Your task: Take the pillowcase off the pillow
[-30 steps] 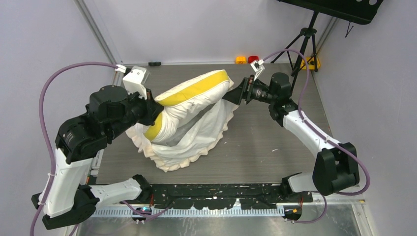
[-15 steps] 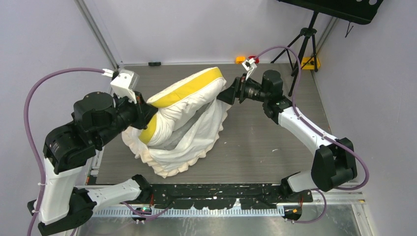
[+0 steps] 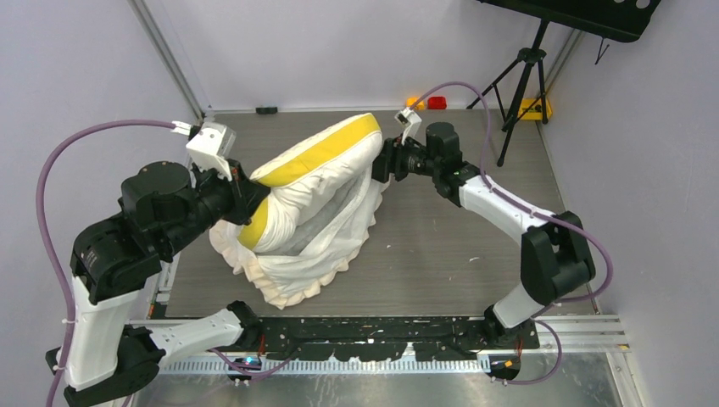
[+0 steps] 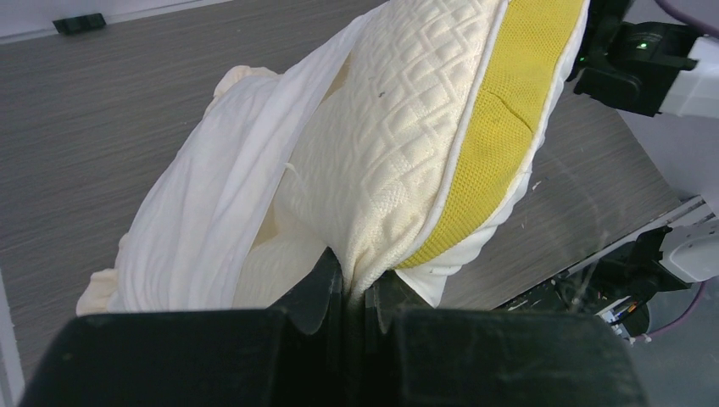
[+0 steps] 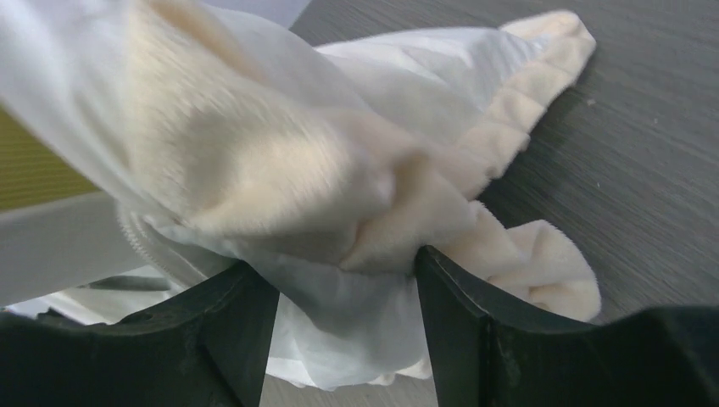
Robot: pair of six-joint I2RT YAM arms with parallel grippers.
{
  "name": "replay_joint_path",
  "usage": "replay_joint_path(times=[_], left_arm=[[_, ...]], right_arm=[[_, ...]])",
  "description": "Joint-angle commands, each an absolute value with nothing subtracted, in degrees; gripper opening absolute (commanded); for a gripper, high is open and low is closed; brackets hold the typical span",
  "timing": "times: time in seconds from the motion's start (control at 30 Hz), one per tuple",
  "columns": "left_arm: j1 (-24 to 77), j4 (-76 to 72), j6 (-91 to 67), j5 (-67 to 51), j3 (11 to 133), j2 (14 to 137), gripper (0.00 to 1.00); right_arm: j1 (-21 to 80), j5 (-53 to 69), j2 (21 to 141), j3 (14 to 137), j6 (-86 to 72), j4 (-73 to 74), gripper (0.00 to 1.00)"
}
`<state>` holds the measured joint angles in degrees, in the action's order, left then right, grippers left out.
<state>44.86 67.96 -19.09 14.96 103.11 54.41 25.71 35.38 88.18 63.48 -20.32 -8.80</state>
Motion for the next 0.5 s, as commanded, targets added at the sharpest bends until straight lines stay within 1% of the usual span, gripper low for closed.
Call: replay_joint_path(times=[0.0, 0.1, 0.23, 0.33, 0.47], left_arm=[[44.6, 57.1, -19.7, 15.8, 104.5, 51.2, 0.00], [44.6, 57.1, -19.7, 15.6, 104.6, 51.4, 0.00], [44.6, 56.7, -20.0, 15.3, 104.8, 51.4, 0.00], [44.6, 56.7, -20.0, 15.5, 104.8, 51.5, 0.00], [44.6, 56.7, -20.0, 15.7, 104.1, 52.4, 0.00]], right_arm=[[25.9, 30.9, 94.9, 64.7, -22.5, -11.6, 0.64], [26.5, 26.9, 101.7, 66.3, -21.9, -8.1, 0.61], [26.5, 21.9, 108.2, 67.2, -24.1, -6.5, 0.60], [26.5, 17.2, 107.7, 67.6, -23.7, -4.0, 0.62], [26.1, 11.8, 101.7, 67.9, -21.5, 1.3, 0.68]])
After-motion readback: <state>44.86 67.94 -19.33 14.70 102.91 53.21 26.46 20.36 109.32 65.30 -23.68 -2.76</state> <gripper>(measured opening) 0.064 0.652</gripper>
